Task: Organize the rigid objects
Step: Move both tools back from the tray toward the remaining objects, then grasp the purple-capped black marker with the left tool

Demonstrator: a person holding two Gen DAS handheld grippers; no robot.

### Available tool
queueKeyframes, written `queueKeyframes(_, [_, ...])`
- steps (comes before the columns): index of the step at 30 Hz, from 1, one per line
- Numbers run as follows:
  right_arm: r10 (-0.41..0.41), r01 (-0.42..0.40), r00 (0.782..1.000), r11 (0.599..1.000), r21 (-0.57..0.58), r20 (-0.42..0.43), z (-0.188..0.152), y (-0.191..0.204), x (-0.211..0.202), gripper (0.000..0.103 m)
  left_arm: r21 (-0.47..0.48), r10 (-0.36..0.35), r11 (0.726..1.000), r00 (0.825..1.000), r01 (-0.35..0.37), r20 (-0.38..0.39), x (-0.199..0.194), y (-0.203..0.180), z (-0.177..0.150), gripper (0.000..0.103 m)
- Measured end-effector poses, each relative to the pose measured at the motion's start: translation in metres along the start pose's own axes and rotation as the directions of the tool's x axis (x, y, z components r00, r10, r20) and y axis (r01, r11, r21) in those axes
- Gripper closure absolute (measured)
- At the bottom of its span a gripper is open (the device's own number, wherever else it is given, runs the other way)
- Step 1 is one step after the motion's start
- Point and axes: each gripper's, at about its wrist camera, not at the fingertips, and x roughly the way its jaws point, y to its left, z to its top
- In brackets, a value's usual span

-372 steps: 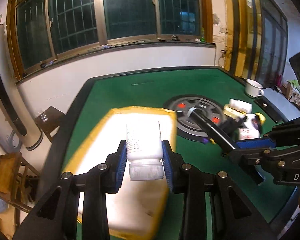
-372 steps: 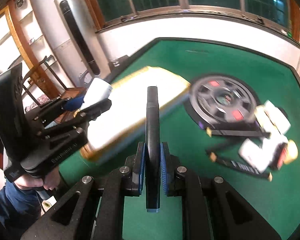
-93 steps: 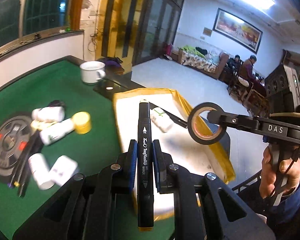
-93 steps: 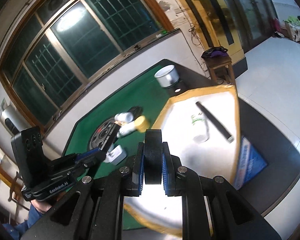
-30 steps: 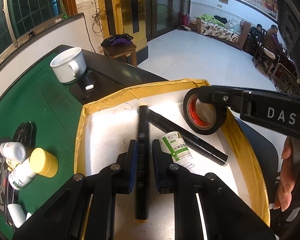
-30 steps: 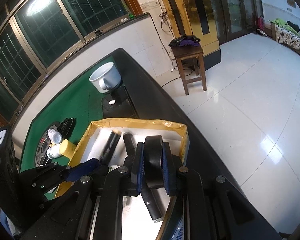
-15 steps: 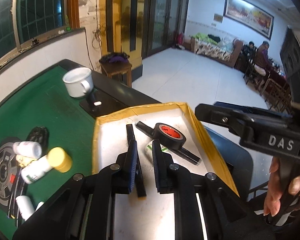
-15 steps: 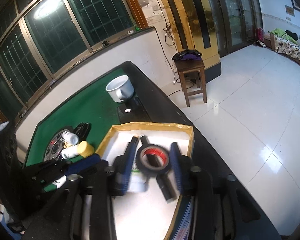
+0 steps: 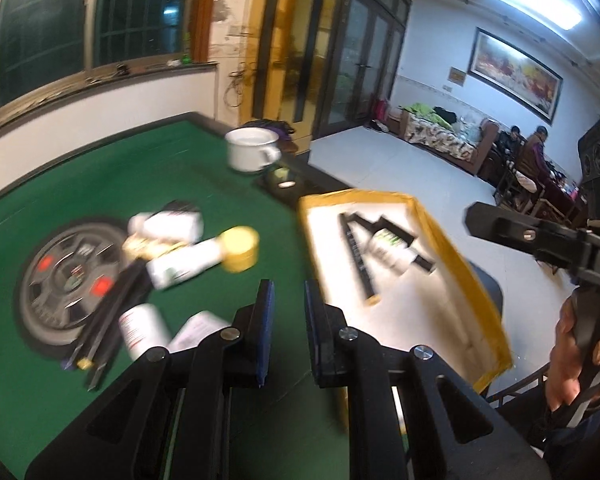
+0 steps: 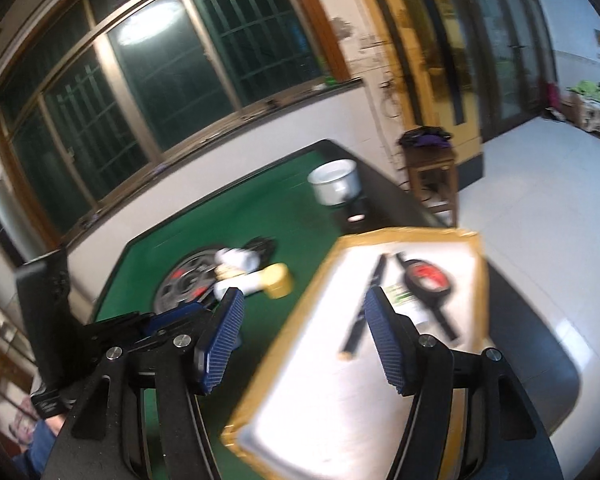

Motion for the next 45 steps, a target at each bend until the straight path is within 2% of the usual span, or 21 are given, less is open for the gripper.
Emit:
queueKeyframes(2, [0.042, -0.043, 0.999, 0.999, -0.020, -0.019, -0.008, 0.017, 0.007, 0.045, -0.015, 0.015, 1.000, 1.000, -0.015, 0.002, -0.010, 0.025, -0.012, 0.090])
queueKeyframes(9, [0.074, -0.077, 0.992, 0.997, -0.029, -0.104, -0.029, 0.044, 0.033, 0.045, -0.077, 0.105, 0.991, 0.993, -0.109, -0.053, -0.006, 0.107, -0.034, 0.090])
queueKeyframes(13, [0.082, -0.084, 0.989, 0.996, -0.014, -0.120, -0.035, 0.047, 0.036, 0.045, -0.113, 0.101, 0.987, 0.988, -0.114, -0.115, 0.013, 0.149, -0.036, 0.090])
queueKeyframes(15, [0.080, -0.083, 0.990, 0.996, -0.017, -0.118, -0.037, 0.049, 0.035, 0.045, -0.122, 0.068, 0.989, 0.988, -0.085, -0.140, 0.025, 0.162, -0.032, 0.091])
queueKeyframes(17, [0.084, -0.086, 0.989, 0.996, -0.013, -0.120, -0.039, 0.050, 0.035, 0.045, -0.131, 0.081, 0.986, 0.984, -0.102, -0.159, 0.037, 0.171, -0.025, 0.091])
queueKeyframes(19, [0.084, -0.086, 0.989, 0.996, -0.009, -0.125, -0.041, 0.051, 0.035, 0.045, -0.140, 0.030, 0.989, 0.981, -0.057, -0.192, 0.053, 0.177, -0.017, 0.091])
queueKeyframes(22, [0.076, -0.077, 0.989, 0.997, -0.003, -0.127, -0.042, 0.051, 0.034, 0.045, -0.116, 0.012, 0.993, 0.975, -0.038, -0.221, 0.069, 0.177, -0.009, 0.090])
queueKeyframes(27, [0.067, -0.066, 0.991, 0.998, 0.006, -0.119, -0.041, 0.048, 0.031, 0.045, -0.087, 0.026, 0.995, 0.966, -0.051, -0.258, 0.088, 0.176, 0.001, 0.091])
queueKeyframes(29, [0.066, -0.065, 0.991, 0.998, 0.013, -0.118, -0.040, 0.046, 0.031, 0.045, -0.088, 0.003, 0.996, 0.961, -0.028, -0.275, 0.095, 0.175, 0.000, 0.091])
queueKeyframes(32, [0.070, -0.068, 0.990, 0.998, 0.018, -0.120, -0.040, 0.046, 0.033, 0.045, -0.049, 0.027, 0.998, 0.957, -0.043, -0.290, 0.103, 0.171, -0.001, 0.090])
queueKeyframes(37, [0.077, -0.075, 0.988, 0.997, 0.016, -0.131, -0.041, 0.048, 0.037, 0.045, -0.058, 0.028, 0.997, 0.959, -0.046, -0.283, 0.107, 0.177, 0.002, 0.089])
queueKeyframes(43, [0.076, -0.077, 0.988, 0.997, 0.002, -0.136, -0.042, 0.053, 0.038, 0.045, -0.024, 0.057, 0.998, 0.956, -0.066, -0.289, 0.096, 0.176, -0.012, 0.089])
queueKeyframes(45, [0.078, -0.078, 0.987, 0.997, 0.002, -0.140, -0.042, 0.055, 0.039, 0.045, 0.010, 0.093, 0.996, 0.955, -0.094, -0.282, 0.091, 0.173, -0.018, 0.089])
